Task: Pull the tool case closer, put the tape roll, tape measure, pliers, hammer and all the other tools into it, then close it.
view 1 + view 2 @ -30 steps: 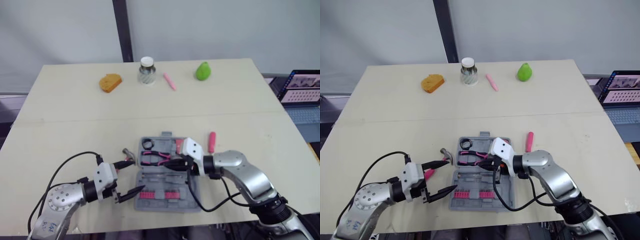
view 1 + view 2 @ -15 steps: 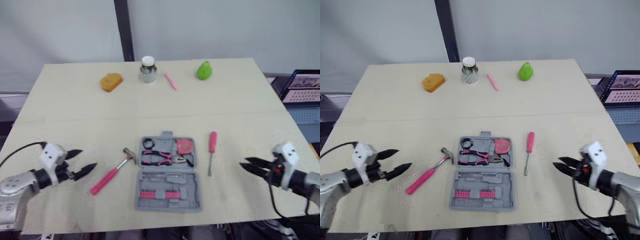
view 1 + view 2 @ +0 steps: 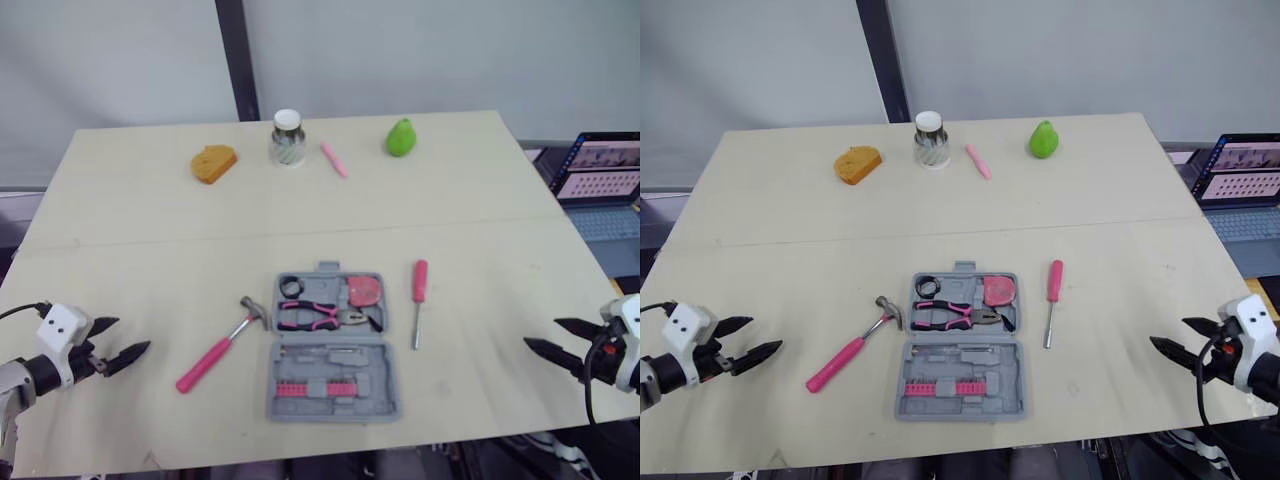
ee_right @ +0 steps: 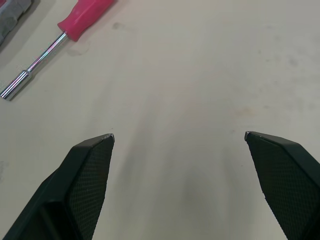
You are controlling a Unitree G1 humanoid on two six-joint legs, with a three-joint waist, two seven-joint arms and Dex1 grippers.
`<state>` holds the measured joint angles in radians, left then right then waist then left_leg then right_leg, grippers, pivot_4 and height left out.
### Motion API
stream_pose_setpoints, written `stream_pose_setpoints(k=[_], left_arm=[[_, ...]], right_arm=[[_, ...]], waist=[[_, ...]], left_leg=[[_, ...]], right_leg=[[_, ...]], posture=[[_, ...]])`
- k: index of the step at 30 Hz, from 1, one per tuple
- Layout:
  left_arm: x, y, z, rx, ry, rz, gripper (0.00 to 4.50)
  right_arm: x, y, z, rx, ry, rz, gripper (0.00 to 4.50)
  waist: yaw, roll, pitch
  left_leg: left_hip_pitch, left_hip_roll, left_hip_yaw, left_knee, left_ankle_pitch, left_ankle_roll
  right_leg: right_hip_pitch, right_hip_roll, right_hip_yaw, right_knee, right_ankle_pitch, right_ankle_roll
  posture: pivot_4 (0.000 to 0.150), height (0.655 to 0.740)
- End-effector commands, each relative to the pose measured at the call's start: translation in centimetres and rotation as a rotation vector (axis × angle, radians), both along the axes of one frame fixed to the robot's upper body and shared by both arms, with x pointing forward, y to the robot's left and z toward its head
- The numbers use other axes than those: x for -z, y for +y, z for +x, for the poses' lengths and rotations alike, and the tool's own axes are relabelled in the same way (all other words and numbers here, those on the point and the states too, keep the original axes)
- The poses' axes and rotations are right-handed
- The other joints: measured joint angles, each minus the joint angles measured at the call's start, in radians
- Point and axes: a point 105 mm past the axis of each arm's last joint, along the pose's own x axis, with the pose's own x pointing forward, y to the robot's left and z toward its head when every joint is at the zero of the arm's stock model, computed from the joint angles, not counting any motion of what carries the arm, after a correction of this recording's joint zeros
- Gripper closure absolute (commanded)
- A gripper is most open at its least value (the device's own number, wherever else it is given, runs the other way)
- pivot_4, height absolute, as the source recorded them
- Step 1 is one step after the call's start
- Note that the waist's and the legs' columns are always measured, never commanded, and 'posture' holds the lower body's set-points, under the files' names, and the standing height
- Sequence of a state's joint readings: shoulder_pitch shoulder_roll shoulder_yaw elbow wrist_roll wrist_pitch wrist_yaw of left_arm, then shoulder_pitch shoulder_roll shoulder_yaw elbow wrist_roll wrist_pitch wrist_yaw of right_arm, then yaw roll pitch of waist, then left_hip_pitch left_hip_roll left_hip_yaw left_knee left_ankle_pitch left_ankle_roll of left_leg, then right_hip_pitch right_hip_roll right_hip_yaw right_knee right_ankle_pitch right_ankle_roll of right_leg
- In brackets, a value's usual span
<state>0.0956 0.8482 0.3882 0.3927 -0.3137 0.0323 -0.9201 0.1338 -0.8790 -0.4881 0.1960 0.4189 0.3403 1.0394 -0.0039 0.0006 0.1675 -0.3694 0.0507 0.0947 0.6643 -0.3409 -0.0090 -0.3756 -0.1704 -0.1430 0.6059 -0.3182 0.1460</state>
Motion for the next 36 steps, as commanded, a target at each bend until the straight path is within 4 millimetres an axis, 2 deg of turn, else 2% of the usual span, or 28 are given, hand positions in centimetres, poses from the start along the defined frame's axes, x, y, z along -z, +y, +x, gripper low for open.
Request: stream_pose_setpoints(k=[1, 10, 12, 14, 15, 27, 29, 31, 32, 33, 36], left_arm=[[-0.8, -0.3, 0.1, 0.024, -0.032, 0.013, 0.0], [-1.0, -1.9, 0.1, 0.054, -0.047, 0.0, 0.0], [-0.9, -2.2, 0.1, 0.058, -0.047, -0.005, 0.0], [-0.9, -2.4, 0.2, 0.06, -0.048, -0.01, 0.0], [-0.9, -2.5, 0.3, 0.063, -0.048, -0.012, 0.0], [-1.0, -3.0, 0.1, 0.072, -0.04, -0.016, 0.0], [-1.0, -3.3, 0.2, 0.076, -0.041, -0.02, 0.0], [-1.0, -3.6, 0.3, 0.08, -0.043, -0.023, 0.0], [-1.0, -3.7, 0.3, 0.081, -0.044, -0.024, 0.0], [-1.0, -3.7, 0.3, 0.082, -0.045, -0.024, 0.0], [-1.1, -3.9, 0.3, 0.085, -0.046, -0.026, 0.0]], right_arm=[[-0.4, -0.2, 0.4, -0.005, -0.046, -0.036, 0.07], [-0.1, -0.1, 0.9, -0.02, -0.068, -0.032, 0.07], [0.0, 0.0, 1.0, -0.021, -0.071, -0.032, 0.07], [0.0, 0.1, 1.0, -0.019, -0.073, -0.025, 0.07], [0.0, 0.1, 1.0, -0.018, -0.072, -0.025, 0.07], [0.0, 0.8, 0.9, -0.043, -0.064, -0.038, 0.07], [0.0, 1.1, 1.1, -0.047, -0.066, -0.038, 0.07], [0.0, 1.3, 1.3, -0.048, -0.069, -0.037, 0.07], [-0.1, 1.4, 1.4, -0.049, -0.07, -0.036, 0.07], [-0.1, 1.4, 1.4, -0.05, -0.068, -0.038, 0.07], [-0.1, 1.7, 1.2, -0.06, -0.059, -0.042, 0.07]], waist=[[0.0, 0.0, 0.0], [0.0, 0.0, 0.0], [-0.008, 0.002, 0.002], [-0.019, 0.001, 0.003], [-0.017, 0.0, 0.004], [0.0, 0.002, 0.004], [-0.015, 0.004, 0.006], [-0.025, 0.004, 0.006], [-0.025, 0.004, 0.006], [-0.019, 0.003, 0.007], [0.004, 0.003, 0.007]], left_leg=[[0.0, 0.0, 0.0, 0.0, 0.0, 0.0], [0.0, 0.0, 0.001, 0.0, 0.0, 0.0], [0.0, -0.003, -0.009, -0.001, 0.001, 0.001], [0.0, -0.009, -0.027, -0.002, 0.004, 0.002], [0.001, -0.009, -0.027, -0.001, 0.005, 0.002], [0.0, -0.01, -0.02, -0.001, 0.005, 0.002], [-0.001, -0.02, -0.042, -0.008, 0.011, 0.006], [0.001, -0.038, -0.07, -0.021, 0.022, 0.01], [0.001, -0.042, -0.083, -0.021, 0.024, 0.011], [-0.001, -0.042, -0.082, -0.017, 0.026, 0.009], [-0.001, -0.039, -0.073, -0.015, 0.026, 0.008]], right_leg=[[0.0, 0.0, 0.0, 0.0, 0.0, 0.0], [0.0, 0.0, 0.002, 0.001, 0.0, 0.0], [0.008, -0.004, -0.007, -0.001, 0.0, 0.001], [0.021, -0.01, -0.027, -0.004, 0.0, 0.001], [0.018, -0.011, -0.029, 0.0, 0.0, 0.002], [0.017, -0.012, -0.023, -0.003, 0.0, 0.002], [0.036, -0.02, -0.043, -0.011, 0.0, 0.003], [0.055, -0.038, -0.072, -0.018, -0.002, 0.01], [0.056, -0.041, -0.076, -0.017, -0.003, 0.013], [0.05, -0.041, -0.07, -0.013, -0.003, 0.014], [0.051, -0.036, -0.064, -0.015, -0.003, 0.014]], posture=[[0.15, 0.74], [0.15, 0.74], [0.15, 0.74], [0.15, 0.74], [0.15, 0.74], [0.15, 0.74], [0.15, 0.74], [0.15, 0.74], [0.15, 0.74], [0.15, 0.74], [0.15, 0.74]])
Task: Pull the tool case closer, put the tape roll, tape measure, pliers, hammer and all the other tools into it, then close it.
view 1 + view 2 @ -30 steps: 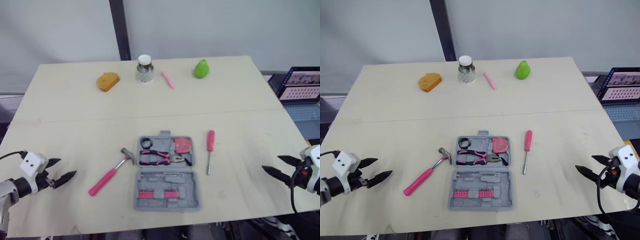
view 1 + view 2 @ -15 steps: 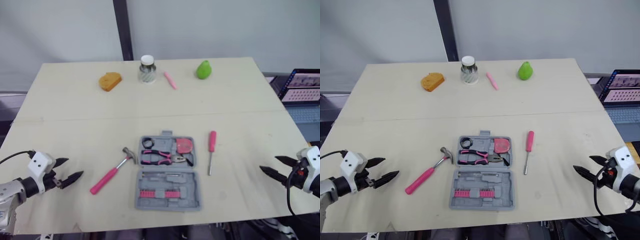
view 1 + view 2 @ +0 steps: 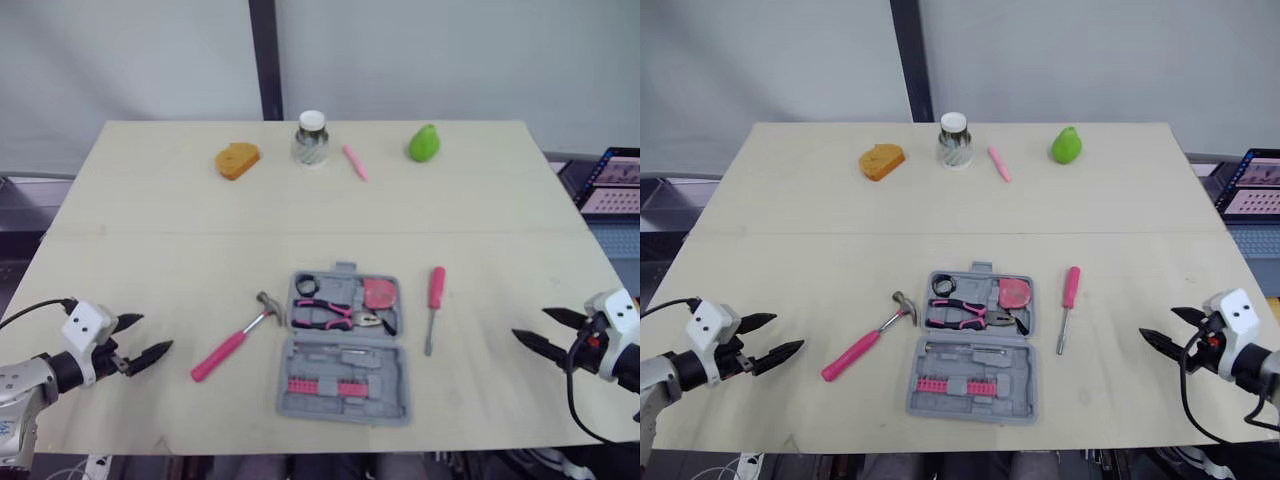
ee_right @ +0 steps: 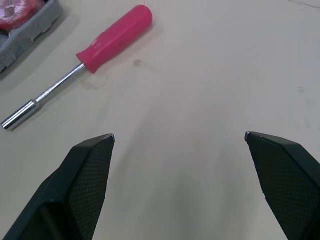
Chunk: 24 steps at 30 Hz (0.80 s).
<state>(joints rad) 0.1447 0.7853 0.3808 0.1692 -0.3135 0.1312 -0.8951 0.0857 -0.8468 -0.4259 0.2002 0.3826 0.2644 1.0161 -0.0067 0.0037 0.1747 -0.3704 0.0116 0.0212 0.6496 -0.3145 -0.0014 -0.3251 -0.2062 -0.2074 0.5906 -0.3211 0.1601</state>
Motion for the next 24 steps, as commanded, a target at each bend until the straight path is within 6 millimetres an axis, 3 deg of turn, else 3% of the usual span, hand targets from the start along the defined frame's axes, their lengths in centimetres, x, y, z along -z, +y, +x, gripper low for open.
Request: stream_pose_setpoints(k=[1, 10, 15, 20, 24], left_arm=[[-0.6, -0.4, 0.0, 0.009, -0.027, -0.003, 0.0], [-1.5, -2.3, 0.6, 0.052, -0.062, -0.046, 0.0], [-2.0, -6.0, 1.2, 0.166, -0.061, -0.112, 0.0], [-0.8, -10.2, 2.5, 0.305, -0.012, -0.151, 0.0], [0.2, -13.3, 4.0, 0.386, 0.008, -0.122, 0.0]], right_arm=[[-0.5, 0.3, -0.1, -0.011, -0.013, -0.007, 0.07], [-1.9, 2.7, -0.4, -0.057, -0.038, 0.076, 0.07], [-5.0, 8.8, -0.6, -0.254, -0.061, 0.184, 0.07], [-7.2, 15.8, -1.4, -0.534, -0.072, 0.188, 0.07], [-8.4, 19.6, -1.9, -0.702, -0.09, 0.145, 0.07]], waist=[[0.01, 0.0, 0.0], [0.016, 0.0, 0.0], [0.019, 0.001, 0.001], [0.029, 0.001, 0.001], [0.035, 0.0, 0.002]], left_leg=[[0.0, 0.001, 0.0, 0.0, 0.001, -0.001], [0.001, 0.003, 0.006, -0.002, 0.001, -0.003], [0.001, 0.003, 0.007, -0.002, 0.001, -0.003], [0.0, 0.004, 0.009, -0.001, 0.001, -0.003], [-0.001, 0.003, 0.013, 0.0, 0.001, -0.003]], right_leg=[[0.0, 0.002, 0.003, -0.001, 0.0, 0.0], [-0.005, 0.009, 0.023, -0.001, 0.0, -0.001], [-0.006, 0.01, 0.025, 0.0, 0.0, -0.001], [-0.008, 0.011, 0.027, 0.0, 0.0, -0.001], [-0.013, 0.011, 0.033, 0.003, 0.0, -0.001]], posture=[[0.15, 0.74], [0.15, 0.74], [0.15, 0.74], [0.15, 0.74], [0.15, 0.74]])
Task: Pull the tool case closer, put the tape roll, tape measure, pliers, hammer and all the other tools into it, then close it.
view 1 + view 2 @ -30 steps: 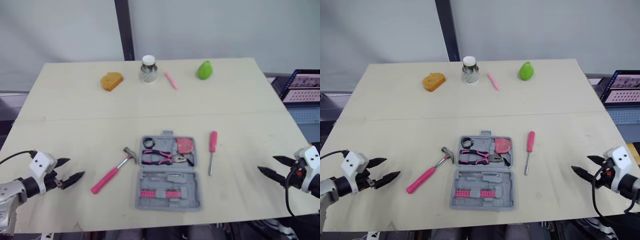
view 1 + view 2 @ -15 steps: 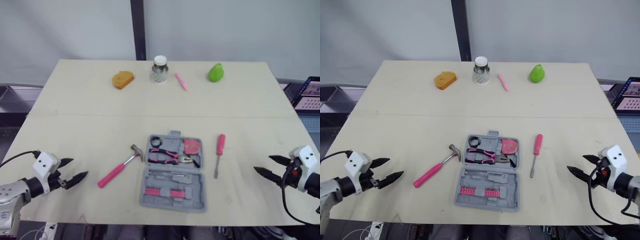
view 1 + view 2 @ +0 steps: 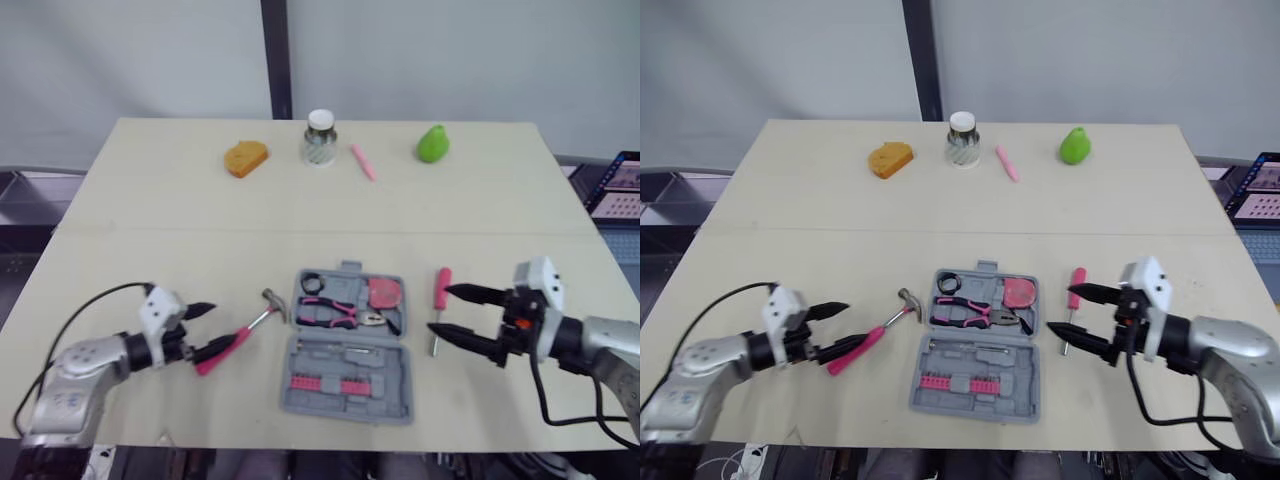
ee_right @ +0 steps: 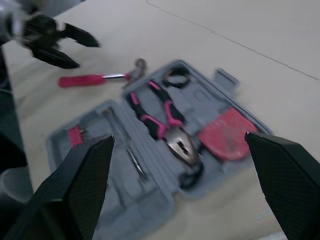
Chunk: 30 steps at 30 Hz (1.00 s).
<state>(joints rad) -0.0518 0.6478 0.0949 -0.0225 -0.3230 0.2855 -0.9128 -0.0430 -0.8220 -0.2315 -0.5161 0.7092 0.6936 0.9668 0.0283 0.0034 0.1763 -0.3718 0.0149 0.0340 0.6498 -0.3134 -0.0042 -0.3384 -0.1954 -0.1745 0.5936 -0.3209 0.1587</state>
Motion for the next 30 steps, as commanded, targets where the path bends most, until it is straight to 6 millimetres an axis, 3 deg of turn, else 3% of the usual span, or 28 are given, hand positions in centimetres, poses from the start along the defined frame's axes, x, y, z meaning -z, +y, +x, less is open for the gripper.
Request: stream_pose_setpoints(k=[1, 7, 12, 20, 23, 30], left_arm=[[0.6, -1.7, 1.0, 0.04, -0.004, 0.038, 0.0], [2.0, -3.2, 2.7, 0.06, -0.012, 0.11, 0.0], [2.9, -2.9, 3.8, 0.028, -0.012, 0.16, 0.0], [4.0, -2.6, 3.9, 0.01, 0.005, 0.19, 0.0], [4.2, -3.0, 3.8, 0.016, 0.012, 0.185, 0.82], [4.3, -3.6, 4.0, 0.0, 0.018, 0.162, 4.28]], right_arm=[[-1.4, 2.7, -0.7, -0.123, -0.055, -0.044, 0.07], [-3.5, 4.9, 0.3, -0.19, -0.157, -0.073, 0.07], [-4.5, 5.4, 0.6, -0.192, -0.2, -0.082, 0.07], [-4.5, 5.5, 0.8, -0.175, -0.203, -0.089, 0.07], [-4.5, 5.5, 0.8, -0.171, -0.202, -0.088, 0.0], [-4.1, 5.4, 0.7, -0.165, -0.196, -0.088, 0.0]], waist=[[0.0, 0.0, 0.0], [-0.004, -0.004, 0.002], [-0.002, -0.005, 0.002], [-0.002, -0.005, 0.002], [-0.003, -0.006, 0.002], [-0.001, -0.006, 0.002]], left_leg=[[0.0, 0.0, 0.0, 0.0, 0.0, 0.0], [-0.001, 0.0, 0.002, -0.001, 0.0, 0.0], [-0.001, 0.0, 0.002, 0.0, 0.0, 0.0], [0.0, 0.001, 0.002, 0.001, 0.0, 0.0], [0.0, 0.001, 0.002, 0.001, 0.0, 0.0], [0.0, 0.0, 0.002, 0.001, 0.0, 0.0]], right_leg=[[0.0, 0.0, 0.0, 0.0, 0.0, 0.0], [-0.003, 0.001, 0.002, 0.0, 0.0, 0.0], [-0.003, 0.001, 0.002, 0.0, 0.0, 0.0], [-0.002, 0.001, 0.003, 0.002, 0.0, 0.0], [-0.002, 0.001, 0.003, 0.002, 0.0, 0.0], [-0.002, 0.001, 0.003, 0.002, 0.0, 0.0]], posture=[[0.15, 0.74], [0.15, 0.74], [0.15, 0.74], [0.15, 0.74], [0.15, 0.74], [0.15, 0.74]])
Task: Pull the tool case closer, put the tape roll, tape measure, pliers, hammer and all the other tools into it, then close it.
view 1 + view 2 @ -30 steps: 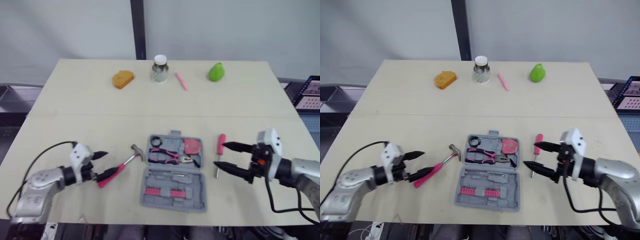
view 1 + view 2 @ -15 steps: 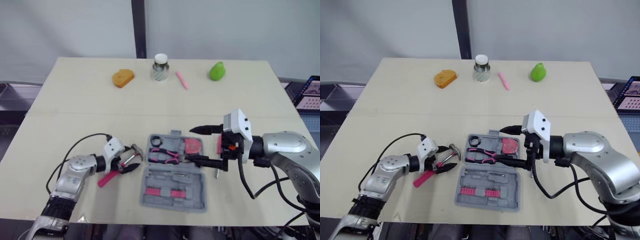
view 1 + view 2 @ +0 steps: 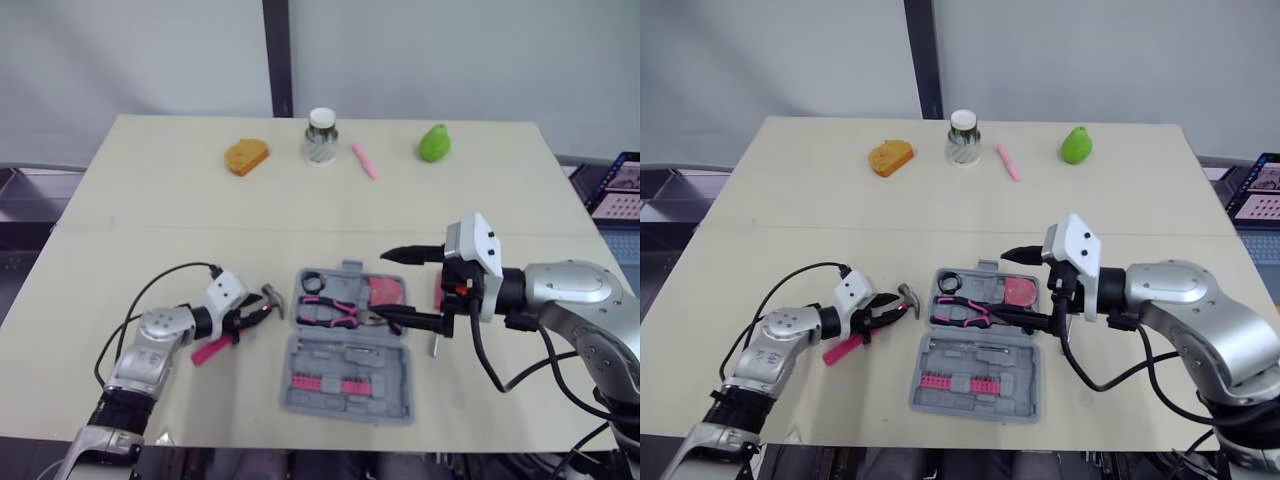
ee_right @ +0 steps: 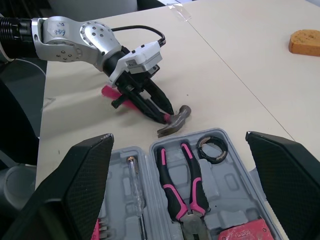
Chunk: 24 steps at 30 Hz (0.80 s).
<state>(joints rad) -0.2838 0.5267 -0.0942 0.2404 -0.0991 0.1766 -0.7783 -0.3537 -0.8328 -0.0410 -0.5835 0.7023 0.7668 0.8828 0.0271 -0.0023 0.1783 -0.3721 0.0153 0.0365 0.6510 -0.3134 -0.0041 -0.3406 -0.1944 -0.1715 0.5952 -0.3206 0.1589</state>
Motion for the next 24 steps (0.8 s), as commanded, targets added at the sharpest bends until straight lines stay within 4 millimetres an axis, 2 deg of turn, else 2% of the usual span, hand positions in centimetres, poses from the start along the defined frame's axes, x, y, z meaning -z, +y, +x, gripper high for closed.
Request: stream_pose_setpoints(k=[1, 6, 9, 13, 16, 21, 24], left_arm=[[1.6, -0.3, -0.7, 0.001, 0.062, 0.014, 4.45], [2.1, -0.3, -0.8, 0.007, 0.064, 0.009, 4.45], [1.3, -0.9, -0.9, 0.063, 0.04, -0.015, 4.45], [-3.0, -2.5, -1.8, 0.265, -0.012, 0.013, 4.45], [-5.2, -3.6, -3.0, 0.41, 0.0, 0.046, 4.45], [-6.8, -5.6, -5.5, 0.629, 0.027, 0.151, 4.45], [-7.1, -6.4, -5.4, 0.65, 0.016, 0.204, 4.45]], right_arm=[[-0.3, 0.3, -0.5, -0.014, -0.032, -0.006, 0.0], [0.3, 0.0, -0.7, -0.011, -0.021, -0.012, 0.0], [0.8, -0.3, -1.0, -0.008, -0.008, -0.018, 0.0], [1.9, -1.9, -2.0, 0.007, 0.032, -0.07, 0.0], [2.9, -3.3, -2.9, 0.022, 0.07, -0.126, 0.0], [4.7, -5.3, -4.5, 0.037, 0.138, -0.223, 0.0], [4.9, -5.6, -4.9, 0.036, 0.15, -0.234, 0.0]], waist=[[0.0, 0.0, 0.0], [0.001, 0.001, -0.001], [0.001, 0.002, -0.001], [0.003, -0.001, 0.001], [0.001, -0.004, 0.002], [0.002, -0.005, 0.003], [-0.001, -0.005, 0.003]], left_leg=[[0.0, 0.0, 0.0, 0.0, 0.0, 0.0], [0.001, 0.0, 0.0, 0.0, 0.0, 0.0], [0.001, 0.0, 0.0, 0.0, 0.0, 0.0], [-0.001, 0.0, 0.0, 0.0, 0.0, 0.0], [-0.003, 0.0, 0.0, 0.001, 0.0, 0.0], [-0.003, 0.0, 0.0, 0.0, 0.0, 0.001], [-0.003, 0.0, 0.0, 0.0, 0.0, 0.001]], right_leg=[[0.0, 0.0, 0.0, 0.0, 0.0, 0.0], [0.0, 0.0, 0.001, 0.0, 0.0, 0.0], [0.0, 0.0, 0.001, 0.0, 0.0, 0.0], [-0.001, 0.0, 0.001, 0.0, 0.0, 0.0], [-0.002, 0.0, 0.001, -0.001, 0.0, 0.0], [-0.001, 0.0, 0.002, -0.002, 0.0, 0.0], [-0.001, 0.001, 0.002, -0.002, 0.0, 0.0]], posture=[[0.15, 0.74], [0.15, 0.74], [0.15, 0.74], [0.15, 0.74], [0.15, 0.74], [0.15, 0.74], [0.15, 0.74]])
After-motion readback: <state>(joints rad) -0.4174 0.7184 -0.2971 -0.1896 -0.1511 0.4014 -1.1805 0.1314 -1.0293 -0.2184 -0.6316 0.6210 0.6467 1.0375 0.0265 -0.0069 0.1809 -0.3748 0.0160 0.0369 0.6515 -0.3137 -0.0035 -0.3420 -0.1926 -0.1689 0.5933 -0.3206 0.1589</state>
